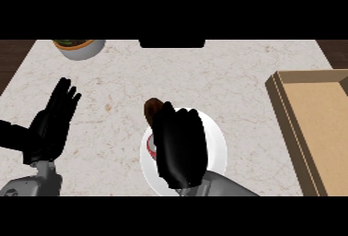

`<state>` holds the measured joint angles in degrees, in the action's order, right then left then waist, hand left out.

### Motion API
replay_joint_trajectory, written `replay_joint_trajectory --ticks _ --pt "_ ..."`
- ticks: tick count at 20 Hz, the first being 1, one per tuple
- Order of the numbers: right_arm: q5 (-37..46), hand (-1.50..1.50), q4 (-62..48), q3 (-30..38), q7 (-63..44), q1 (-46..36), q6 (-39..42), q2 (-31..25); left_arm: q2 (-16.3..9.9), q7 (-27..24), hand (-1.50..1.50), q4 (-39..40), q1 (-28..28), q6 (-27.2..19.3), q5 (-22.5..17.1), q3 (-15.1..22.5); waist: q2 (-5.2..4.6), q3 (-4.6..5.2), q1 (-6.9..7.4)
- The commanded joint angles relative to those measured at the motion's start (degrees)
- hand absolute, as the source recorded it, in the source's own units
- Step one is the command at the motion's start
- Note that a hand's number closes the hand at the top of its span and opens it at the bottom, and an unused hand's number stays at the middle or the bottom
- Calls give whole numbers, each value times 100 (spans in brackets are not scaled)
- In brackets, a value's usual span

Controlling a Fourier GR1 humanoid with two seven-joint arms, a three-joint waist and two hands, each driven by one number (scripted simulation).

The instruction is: Pick the sweet potato from the plate and place it in the cardboard box

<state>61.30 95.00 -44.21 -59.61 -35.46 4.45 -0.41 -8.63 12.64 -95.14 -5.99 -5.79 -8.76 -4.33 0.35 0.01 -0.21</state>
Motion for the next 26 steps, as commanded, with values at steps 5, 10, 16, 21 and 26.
replay_joint_trajectory --ticks 5,10,16,21,26 --pt "1020 150 1221 1016 -885 8 137 -233 149 -213 0 -10 224 -24 73 79 12 0 -93" --pt "1153 150 1783 1861 -721 204 535 -518 38 -58 0 -96 145 -25 -4 -73 -6 -1 -67" --pt "700 150 1672 3014 -288 235 937 -746 113 -151 0 -148 290 84 103 136 -23 -1 15" --pt "624 150 1296 3793 546 487 481 -1333 -42 -59 0 185 -114 156 -100 -193 -40 -1 20" --pt "328 150 1070 4589 1270 995 482 -2092 94 50 0 -24 -10 -37 100 -35 -38 -2 6"
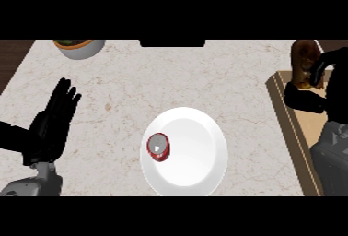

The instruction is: Pick the sweet potato from the plate and place it in the cardboard box

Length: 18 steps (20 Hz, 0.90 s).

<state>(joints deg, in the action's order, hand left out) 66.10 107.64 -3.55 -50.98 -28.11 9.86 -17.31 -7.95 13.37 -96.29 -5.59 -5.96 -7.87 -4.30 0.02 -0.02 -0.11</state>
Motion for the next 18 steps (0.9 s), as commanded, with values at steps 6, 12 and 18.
replay_joint_trajectory --ticks 6,12,18 --pt "-356 150 -1306 1079 1551 784 -864 -807 225 -62 0 -152 224 -22 87 188 -6 -1 19" --pt "-335 150 -2711 907 1713 704 390 -1253 119 186 0 -186 -39 -27 68 142 -29 -2 122" --pt "-886 -150 -3733 1475 2423 509 61 -1183 126 -302 0 381 -53 90 50 -50 -18 1 40"
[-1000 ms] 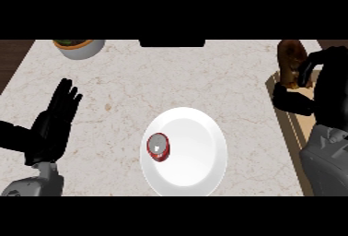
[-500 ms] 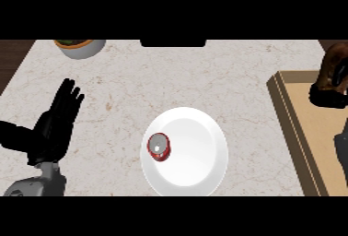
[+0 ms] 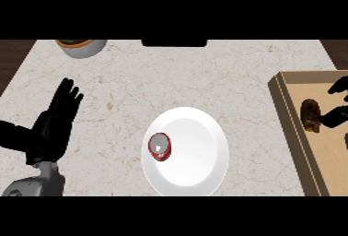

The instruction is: Pick the sweet potato from the plate and place it in the cardboard box

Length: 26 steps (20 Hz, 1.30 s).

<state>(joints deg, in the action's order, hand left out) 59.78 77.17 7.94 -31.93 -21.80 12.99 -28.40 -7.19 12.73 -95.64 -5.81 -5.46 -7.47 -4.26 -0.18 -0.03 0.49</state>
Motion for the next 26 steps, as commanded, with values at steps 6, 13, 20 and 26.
replay_joint_trajectory --ticks 6,13,20,26 --pt "-332 -150 -408 597 1313 -248 -2196 258 105 27 0 126 -146 -94 129 96 -4 -9 -45" --pt "-1740 -150 78 1432 2052 -260 -2742 571 122 -116 0 65 48 -28 7 -10 24 -1 -79" --pt "-3624 -150 936 2465 1915 -296 -2524 1054 31 -130 0 56 118 -26 70 -70 50 -1 -163" --pt "-4609 -150 1074 3178 2317 189 -2390 837 -51 -198 0 540 -358 59 -16 -240 20 3 -106"
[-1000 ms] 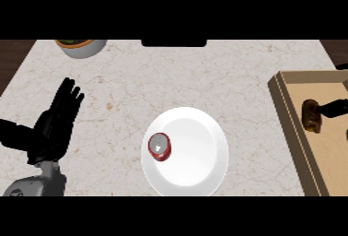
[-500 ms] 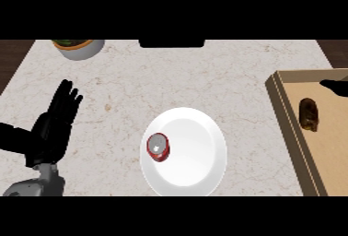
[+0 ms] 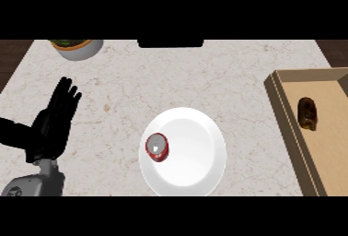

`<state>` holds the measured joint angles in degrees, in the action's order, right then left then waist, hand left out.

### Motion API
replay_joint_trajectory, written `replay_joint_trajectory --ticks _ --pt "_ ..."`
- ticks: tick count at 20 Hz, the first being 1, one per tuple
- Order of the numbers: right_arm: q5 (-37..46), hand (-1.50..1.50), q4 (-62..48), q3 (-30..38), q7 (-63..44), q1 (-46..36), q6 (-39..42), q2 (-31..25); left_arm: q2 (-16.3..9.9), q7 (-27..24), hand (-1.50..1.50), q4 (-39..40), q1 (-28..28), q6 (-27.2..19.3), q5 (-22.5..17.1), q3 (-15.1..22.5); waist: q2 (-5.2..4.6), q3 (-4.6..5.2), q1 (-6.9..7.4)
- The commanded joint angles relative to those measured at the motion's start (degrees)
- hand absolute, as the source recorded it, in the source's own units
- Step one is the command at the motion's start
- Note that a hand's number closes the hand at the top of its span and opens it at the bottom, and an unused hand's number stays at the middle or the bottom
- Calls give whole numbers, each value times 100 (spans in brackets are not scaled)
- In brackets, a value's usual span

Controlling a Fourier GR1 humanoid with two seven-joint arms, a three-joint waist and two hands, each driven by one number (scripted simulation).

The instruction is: Pick the sweet potato from the plate and place it in the cardboard box

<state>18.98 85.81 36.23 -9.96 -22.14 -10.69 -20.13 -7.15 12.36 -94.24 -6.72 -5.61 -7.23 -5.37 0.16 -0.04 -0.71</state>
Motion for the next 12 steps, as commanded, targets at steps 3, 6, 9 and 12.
replay_joint_trajectory --ticks 3,6,9,12 --pt "-1044 -150 728 683 368 1009 351 13 30 -89 0 -105 253 119 -35 23 0 4 16" --pt "-1145 -150 453 856 783 1156 90 54 152 119 0 -544 492 -13 143 253 -7 2 57" --pt "-1676 -150 213 1176 980 1290 443 -353 62 27 0 2 -66 8 68 15 -14 3 43" --pt "-2004 -150 175 1429 1233 1783 827 -402 80 349 0 -250 -34 -99 127 90 -9 2 39"
